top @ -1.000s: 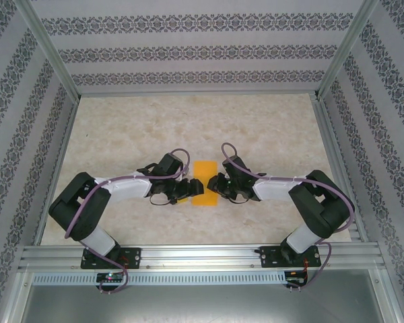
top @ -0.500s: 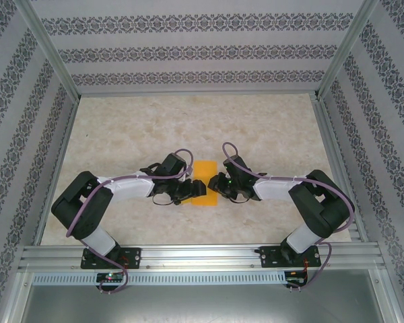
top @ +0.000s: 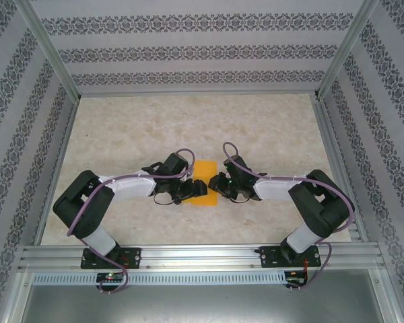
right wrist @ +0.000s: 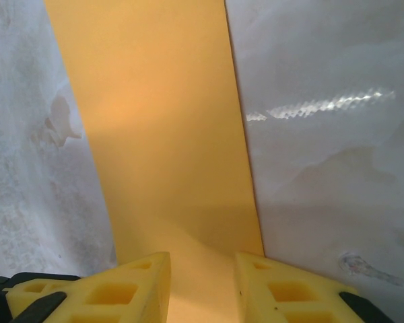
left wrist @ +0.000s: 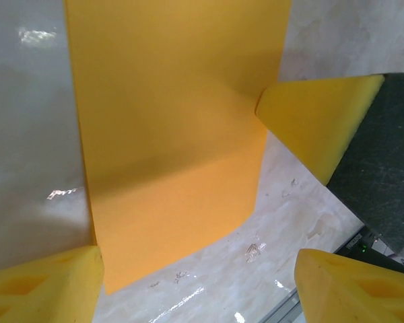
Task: Fold a paper plane with a square sheet of paper (pick it up from the middle)
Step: Fold the triangle a second time at the center of the table.
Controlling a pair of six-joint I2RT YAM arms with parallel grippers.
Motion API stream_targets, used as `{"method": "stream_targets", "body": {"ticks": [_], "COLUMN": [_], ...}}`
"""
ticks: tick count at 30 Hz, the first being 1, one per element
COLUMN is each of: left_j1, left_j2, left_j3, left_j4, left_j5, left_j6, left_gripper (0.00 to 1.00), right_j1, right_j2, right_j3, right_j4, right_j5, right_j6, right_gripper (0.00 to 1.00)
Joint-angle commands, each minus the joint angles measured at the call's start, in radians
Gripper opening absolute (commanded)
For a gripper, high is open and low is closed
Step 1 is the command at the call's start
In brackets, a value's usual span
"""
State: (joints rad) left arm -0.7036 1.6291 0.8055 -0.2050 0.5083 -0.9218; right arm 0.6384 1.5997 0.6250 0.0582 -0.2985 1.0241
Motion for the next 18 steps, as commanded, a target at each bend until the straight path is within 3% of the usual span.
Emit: {"method": "stream_targets", "body": {"ticks": [1, 18], "left_j1": [-0.016, -0.019], "left_j2": [0.001, 0.003], "left_j3": [0.027, 0.045], "left_j4": [-0.031, -0.100], "left_j5": [-0.019, -0.070], "left_j6": [0.009, 0.028], "left_gripper": [0.76, 0.77], "right_j1": [-0.012, -0.014], "right_j2": [0.026, 0.051], "right_j3": [-0.019, -0.018], "right_j4": [0.009, 0.017], "right_j5": [0.004, -0.001], "right_j6": [0.005, 0.006], "right_gripper": [0.31, 0.31]}}
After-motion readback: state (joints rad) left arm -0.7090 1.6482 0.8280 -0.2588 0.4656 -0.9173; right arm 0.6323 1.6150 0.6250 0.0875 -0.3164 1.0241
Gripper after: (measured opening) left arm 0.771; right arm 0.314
